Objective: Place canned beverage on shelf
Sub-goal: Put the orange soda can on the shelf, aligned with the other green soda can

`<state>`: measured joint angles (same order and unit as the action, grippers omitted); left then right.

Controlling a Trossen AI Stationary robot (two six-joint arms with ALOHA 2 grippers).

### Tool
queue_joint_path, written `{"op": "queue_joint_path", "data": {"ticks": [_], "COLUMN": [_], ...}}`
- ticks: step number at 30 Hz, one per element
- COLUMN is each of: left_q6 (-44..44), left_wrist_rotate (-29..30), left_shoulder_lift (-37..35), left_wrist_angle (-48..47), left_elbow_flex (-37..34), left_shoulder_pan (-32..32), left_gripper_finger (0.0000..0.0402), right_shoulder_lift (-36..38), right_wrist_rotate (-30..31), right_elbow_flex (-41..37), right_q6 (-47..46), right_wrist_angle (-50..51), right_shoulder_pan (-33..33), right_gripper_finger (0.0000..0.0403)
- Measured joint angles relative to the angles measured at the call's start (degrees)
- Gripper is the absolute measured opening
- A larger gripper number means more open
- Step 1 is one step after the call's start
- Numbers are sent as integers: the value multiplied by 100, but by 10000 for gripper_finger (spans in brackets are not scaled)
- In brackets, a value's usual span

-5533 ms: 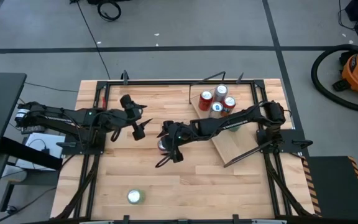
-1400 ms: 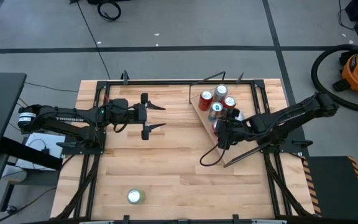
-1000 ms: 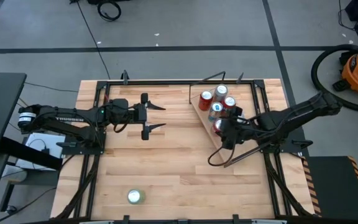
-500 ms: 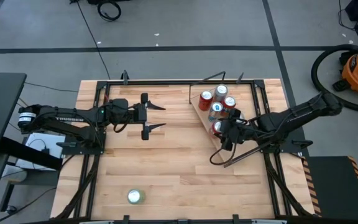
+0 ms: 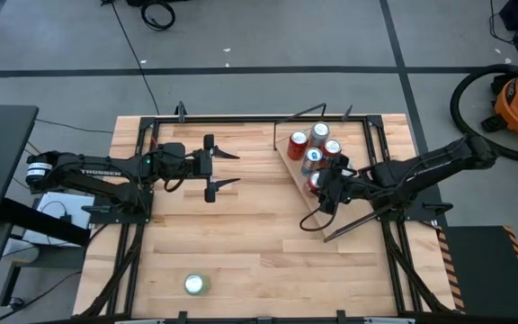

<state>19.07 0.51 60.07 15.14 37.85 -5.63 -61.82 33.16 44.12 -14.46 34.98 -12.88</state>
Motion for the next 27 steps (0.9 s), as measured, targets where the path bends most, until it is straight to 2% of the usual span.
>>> {"op": "queue_joint_path", "data": {"ticks": [17,27], "left_q6": [-2,-4], "left_wrist_rotate": [0,1], "left_shoulder_lift": [0,0], "left_wrist_angle": [-4,-7], "left_elbow_flex": [0,0], "left_shoulder_pan": [0,0], "left_gripper_finger": [297,297], "right_shoulder_lift": [0,0], "right_wrist_rotate": [30,-4], "right_elbow_flex": [-256,-256], "right_q6": [-207,-301], "right_wrist_angle": [-155,-109], "right_shoulder_pan": [22,146], "right_gripper_finger": [330,363]}}
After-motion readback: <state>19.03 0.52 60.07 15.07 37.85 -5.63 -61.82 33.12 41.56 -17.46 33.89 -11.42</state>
